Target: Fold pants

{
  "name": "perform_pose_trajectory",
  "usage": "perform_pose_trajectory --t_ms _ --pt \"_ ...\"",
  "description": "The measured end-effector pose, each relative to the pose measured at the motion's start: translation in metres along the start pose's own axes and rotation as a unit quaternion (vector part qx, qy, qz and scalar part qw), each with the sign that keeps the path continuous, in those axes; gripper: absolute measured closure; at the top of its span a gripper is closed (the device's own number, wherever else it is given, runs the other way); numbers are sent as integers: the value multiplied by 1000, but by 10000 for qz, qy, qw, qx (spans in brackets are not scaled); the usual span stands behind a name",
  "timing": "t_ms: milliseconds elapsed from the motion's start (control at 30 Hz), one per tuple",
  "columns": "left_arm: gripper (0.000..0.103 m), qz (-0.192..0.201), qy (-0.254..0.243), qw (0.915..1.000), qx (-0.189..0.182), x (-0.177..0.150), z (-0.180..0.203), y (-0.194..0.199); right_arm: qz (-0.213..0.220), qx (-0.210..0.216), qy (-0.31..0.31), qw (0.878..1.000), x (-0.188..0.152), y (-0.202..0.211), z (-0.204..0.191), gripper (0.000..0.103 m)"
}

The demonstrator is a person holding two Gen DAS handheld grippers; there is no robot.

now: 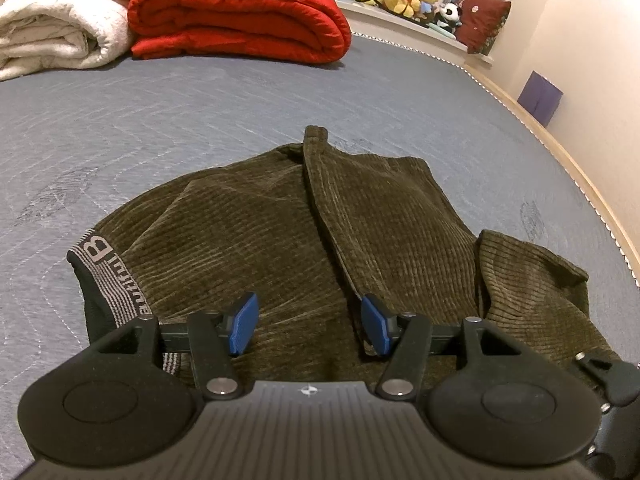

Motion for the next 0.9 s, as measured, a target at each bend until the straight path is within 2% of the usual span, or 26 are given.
perform_pose_trajectory --t_ms 67,100,133,233,300,367,400,467,500,567,600,633,667,700,733,767,800,867,900 --pt "40 -8 -36 10000 0 -1 2 0 -114 -34 173 9998 0 -8 -7 39" --pt "39 -9 -50 10000 1 -2 3 0 -170 -57 222 9996 1 -13 -8 45" --pt "39 -9 -62 10000 4 -2 3 0 -248 -27 229 9994 1 -16 -6 66" --pt "39 -6 -36 10000 16 -1 2 0 -194 99 138 9997 -3 -7 1 88" --pt "39 1 15 10000 14 0 1 0 3 -2 -41 10000 -4 4 19 91" --pt "39 28 68 10000 -19 3 2 1 422 -231 -592 9971 -1 37 49 92" --pt "39 42 77 10000 -42 4 3 1 671 -368 -988 9922 -1 53 69 92" --pt "39 60 70 9999 -94 6 8 2 1263 -677 -1913 9710 -13 97 116 92" --pt "39 60 61 9999 -117 7 11 1 1541 -876 -2386 9548 -26 119 137 92" --pt "39 43 27 9999 -165 7 18 0 2082 -1389 -3425 9056 -64 164 179 93" --pt "39 32 3 9998 -186 7 21 -1 2311 -1681 -3953 8730 -90 184 198 93" --pt "39 22 -29 9998 -209 6 25 -2 2484 -2040 -4500 8332 -121 204 215 93" --pt "39 13 -65 9997 -232 6 29 -2 2533 -2349 -4941 7978 -150 213 226 93" --pt "39 8 -96 9996 -249 5 32 -3 2484 -2690 -5418 7566 -182 223 236 93" --pt "39 0 -130 9996 -266 4 35 -4 2285 -3070 -5896 7112 -219 232 244 93" --pt "39 -6 -154 9995 -277 4 37 -5 1942 -3398 -6255 6750 -251 234 250 93" --pt "39 -15 -174 9994 -286 3 39 -6 1418 -3647 -6580 6434 -282 232 254 93" --pt "39 -37 -194 9994 -284 3 43 -9 524 -3692 -7077 6001 -339 217 259 93" --pt "38 -45 -192 9994 -278 2 44 -10 230 -3615 -7257 5849 -364 209 260 92"
Point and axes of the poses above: each gripper's, at about its wrist camera, not at the fingertips, and y roughly against the way its jaws point, z to its right, x to its top, the point moved 2 cm from there along -y, roughly the way its jaws point, and after that the axes turned 3 degrees about y, right-handed, at the moved point
